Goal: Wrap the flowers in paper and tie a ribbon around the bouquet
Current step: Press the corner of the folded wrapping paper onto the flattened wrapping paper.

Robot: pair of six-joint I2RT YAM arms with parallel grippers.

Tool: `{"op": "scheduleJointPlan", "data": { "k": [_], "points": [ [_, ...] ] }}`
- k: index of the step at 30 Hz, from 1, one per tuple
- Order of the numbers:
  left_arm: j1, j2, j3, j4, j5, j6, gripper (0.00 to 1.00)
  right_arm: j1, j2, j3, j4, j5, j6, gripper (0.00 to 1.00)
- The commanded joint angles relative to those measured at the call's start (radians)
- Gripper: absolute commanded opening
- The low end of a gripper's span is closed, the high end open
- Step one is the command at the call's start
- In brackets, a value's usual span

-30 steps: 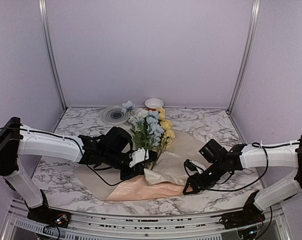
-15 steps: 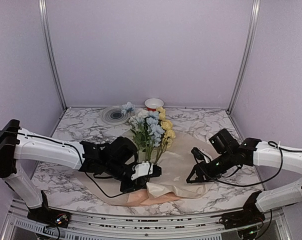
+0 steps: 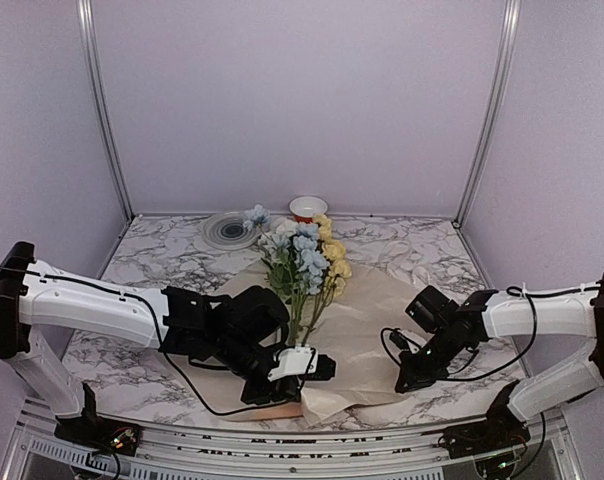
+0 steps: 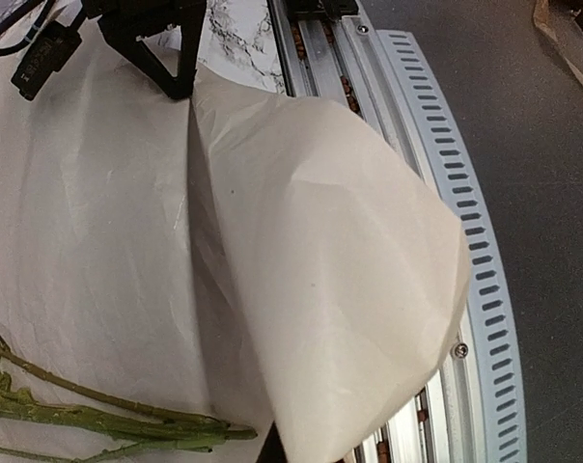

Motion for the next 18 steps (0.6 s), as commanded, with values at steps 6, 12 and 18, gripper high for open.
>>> {"op": "scheduleJointPlan", "data": {
  "k": [6,12,18],
  "points": [
    [-0.001,-0.062,0.003,-0.124,-0.037,0.014,0.0,0.128,0.131,0.061,-0.161,0.244,0.051,0.04],
    [-0.001,-0.063,0.002,-0.126,-0.015,0.017,0.0,0.185,0.061,0.183,-0.137,0.072,-0.06,0.16],
    [0.055,-0.033,0.008,-0.097,-0.097,-0.019,0.0,0.185,-0.06,0.258,0.014,-0.098,-0.157,0.3]
  ]
}}
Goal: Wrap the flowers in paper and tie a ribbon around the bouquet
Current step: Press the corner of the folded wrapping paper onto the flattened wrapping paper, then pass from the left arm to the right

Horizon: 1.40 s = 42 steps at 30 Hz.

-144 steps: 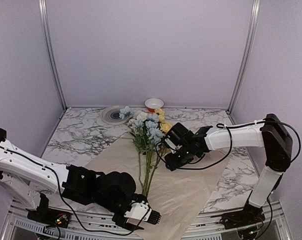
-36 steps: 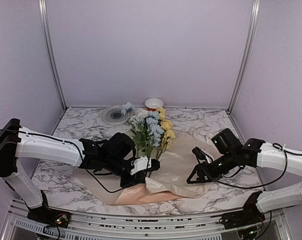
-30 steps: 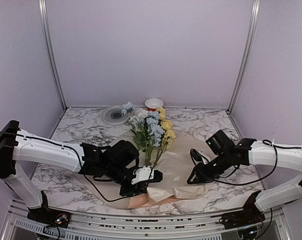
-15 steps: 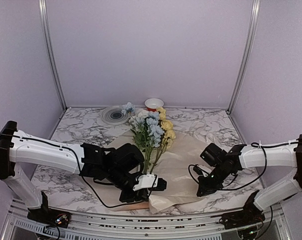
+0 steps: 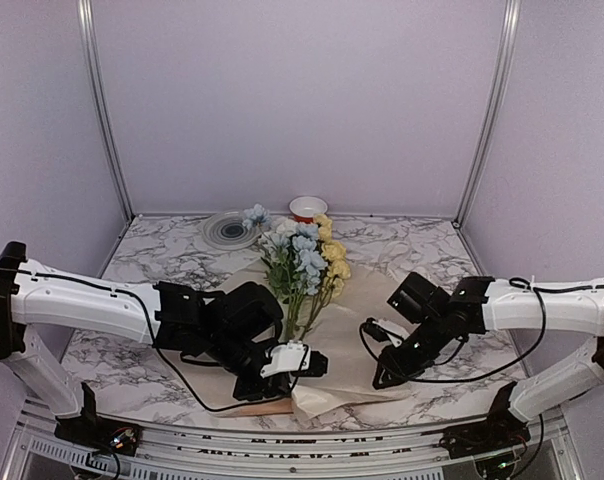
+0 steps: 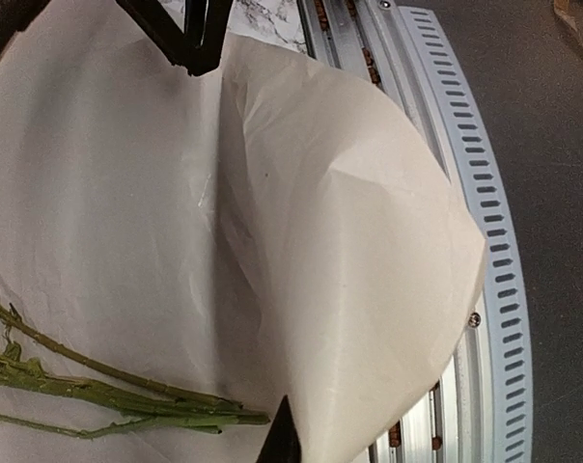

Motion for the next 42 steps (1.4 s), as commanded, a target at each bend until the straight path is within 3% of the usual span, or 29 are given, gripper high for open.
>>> {"op": "scheduleJointPlan", "data": {
  "k": [1,5,8,11,14,18,21,23,29,31,33,34,37,38,40,42],
  "points": [
    [0.057,0.015,0.018,-0.016,-0.053,-0.037,0.0,0.006,-0.073,0.09,0.122,-0.106,-0.103,0.33],
    [0.088,0.051,0.038,-0.004,-0.048,-0.038,0.0,0.008,-0.118,0.047,0.274,-0.216,-0.164,0.48],
    [0.108,0.063,0.047,0.003,-0.027,-0.032,0.0,0.008,-0.156,0.003,0.377,-0.258,-0.199,0.66],
    [0.124,0.063,0.052,0.005,0.005,-0.027,0.0,0.009,-0.18,-0.041,0.443,-0.204,-0.225,0.85],
    [0.129,0.066,0.051,0.004,0.019,-0.014,0.0,0.009,-0.157,-0.094,0.515,-0.117,-0.238,0.92],
    [0.133,0.071,0.059,0.004,0.035,-0.008,0.0,0.009,-0.037,-0.099,0.552,-0.068,-0.254,0.93],
    [0.138,0.078,0.063,0.005,0.041,0.001,0.0,0.009,0.04,-0.099,0.594,-0.108,-0.261,0.88],
    [0.143,0.085,0.067,0.005,0.043,0.004,0.0,0.01,0.064,-0.105,0.609,-0.122,-0.259,0.78],
    [0.16,0.103,0.078,0.005,0.059,-0.001,0.0,0.01,0.045,-0.173,0.711,-0.17,-0.189,0.15],
    [0.167,0.11,0.085,0.005,0.066,-0.007,0.0,0.01,0.036,-0.184,0.714,-0.158,-0.17,0.02],
    [0.171,0.113,0.09,0.006,0.079,-0.014,0.0,0.009,0.034,-0.189,0.702,-0.144,-0.156,0.0],
    [0.174,0.11,0.092,0.011,0.088,-0.017,0.06,0.009,0.034,-0.19,0.698,-0.143,-0.151,0.0],
    [0.188,0.079,0.078,0.047,0.114,-0.034,0.44,0.008,0.041,-0.192,0.671,-0.142,-0.135,0.0],
    [0.2,0.058,0.067,0.07,0.123,-0.052,0.5,0.007,0.043,-0.19,0.655,-0.142,-0.133,0.0],
    [0.24,0.016,0.038,0.138,0.137,-0.135,0.56,0.008,0.045,-0.189,0.629,-0.139,-0.127,0.0],
    [0.311,0.0,0.021,0.184,0.146,-0.253,0.56,0.007,0.048,-0.195,0.61,-0.136,-0.114,0.0]
  ]
}}
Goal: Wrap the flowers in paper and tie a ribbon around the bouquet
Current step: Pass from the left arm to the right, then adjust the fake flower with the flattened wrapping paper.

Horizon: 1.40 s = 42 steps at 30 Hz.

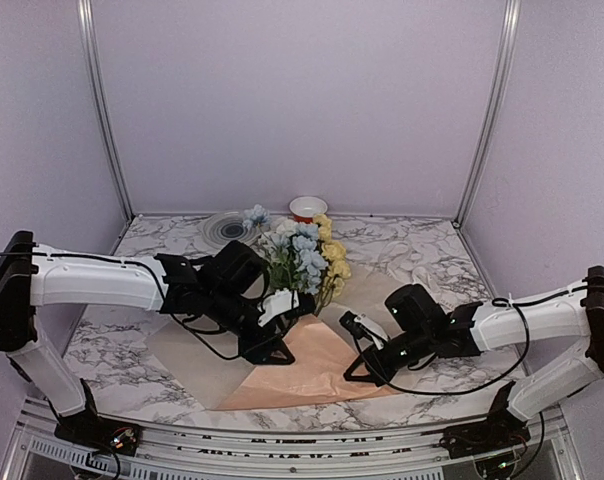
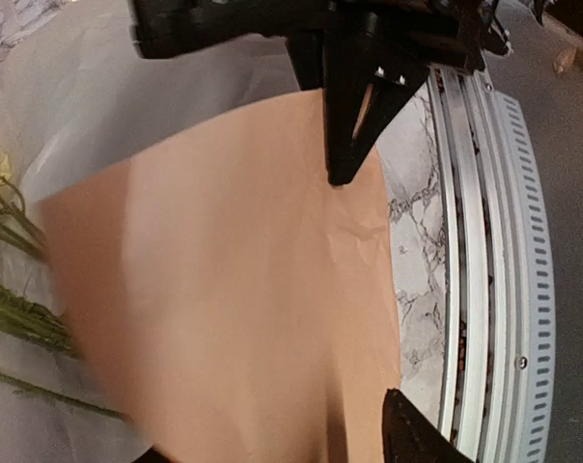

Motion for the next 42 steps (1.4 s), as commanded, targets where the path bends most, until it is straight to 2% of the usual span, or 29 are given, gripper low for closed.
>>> {"op": "scheduleJointPlan", "data": {
  "k": [1,4,8,12,16,22,31,35,37,42],
  "points": [
    [0.135,-0.069,-0.03,0.128,0.048,-0.222,0.53,0.001,0.0,-0.01,-0.046,0.006,0.04,0.0],
    [0.19,-0.017,-0.047,0.134,0.035,-0.291,0.39,0.002,0.022,-0.028,-0.042,-0.016,0.052,0.0],
    [0.187,0.085,-0.051,0.122,-0.067,-0.34,0.14,0.002,0.049,-0.037,-0.039,-0.015,0.071,0.0],
    [0.129,0.161,-0.045,0.114,-0.152,-0.317,0.09,0.001,0.062,-0.043,-0.016,-0.022,0.089,0.0],
    [0.05,0.235,0.003,0.085,-0.165,-0.265,0.09,0.002,0.058,-0.038,-0.011,-0.032,0.095,0.0],
    [0.035,0.336,0.056,0.078,-0.153,-0.247,0.09,0.002,0.047,-0.034,-0.003,-0.037,0.108,0.0],
    [0.024,0.349,0.123,0.225,-0.059,-0.202,0.13,0.002,0.037,-0.033,0.027,-0.067,0.132,0.0],
    [0.041,0.331,0.115,0.232,-0.049,-0.216,0.13,0.002,0.014,-0.031,0.018,-0.06,0.141,0.0],
    [0.06,0.286,0.073,0.257,-0.039,-0.232,0.19,0.0,0.003,-0.031,0.015,-0.057,0.147,0.0],
    [0.112,0.124,-0.051,0.332,-0.086,-0.249,0.47,-0.067,-0.009,-0.041,0.0,-0.057,0.165,0.0]
  ]
}}
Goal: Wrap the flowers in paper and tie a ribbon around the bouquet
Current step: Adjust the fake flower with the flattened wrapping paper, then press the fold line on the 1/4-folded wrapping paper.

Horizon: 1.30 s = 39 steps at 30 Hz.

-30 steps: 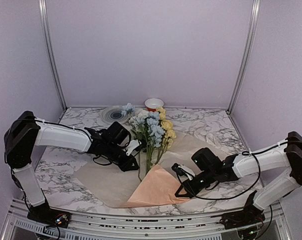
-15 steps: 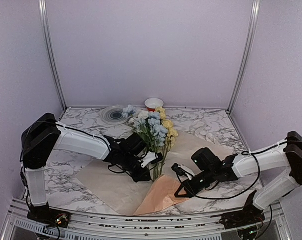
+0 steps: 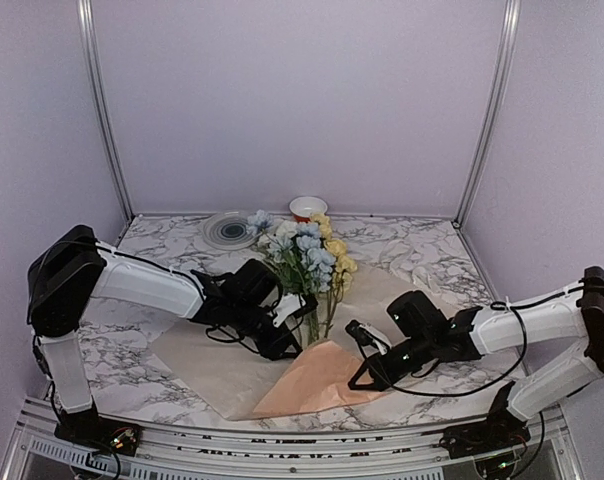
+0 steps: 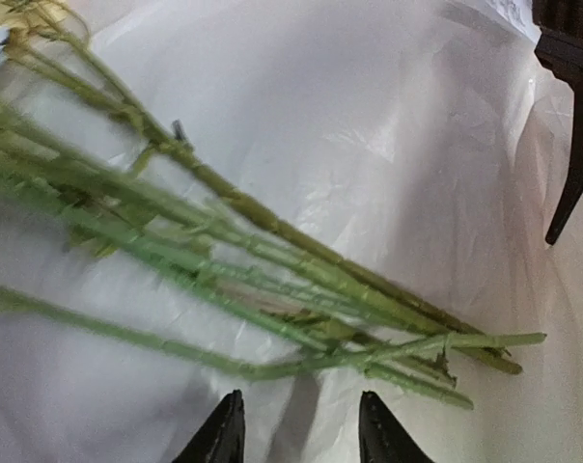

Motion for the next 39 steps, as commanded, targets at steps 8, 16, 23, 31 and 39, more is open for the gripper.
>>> {"op": "scheduleJointPlan", "data": {
  "k": [8,16,23,31,39],
  "points": [
    [0.05,-0.322,-0.186,0.023,-0.159,-0.011,0.56,-0.148,0.0,-0.004,0.049,-0.044,0.028,0.0],
    [-0.08,-0.506,-0.247,-0.017,-0.249,-0.001,0.5,-0.165,0.068,0.019,0.056,-0.034,0.044,0.0],
    [-0.189,-0.417,-0.216,0.002,-0.2,-0.035,0.41,-0.167,0.088,0.046,0.046,0.008,0.073,0.0],
    [-0.192,-0.206,-0.158,-0.048,-0.288,-0.046,0.32,-0.166,0.096,0.104,-0.018,0.055,0.045,0.0],
    [-0.194,-0.131,-0.161,-0.124,-0.353,-0.04,0.31,-0.169,0.121,0.148,-0.104,0.18,0.072,0.19]
  ]
}}
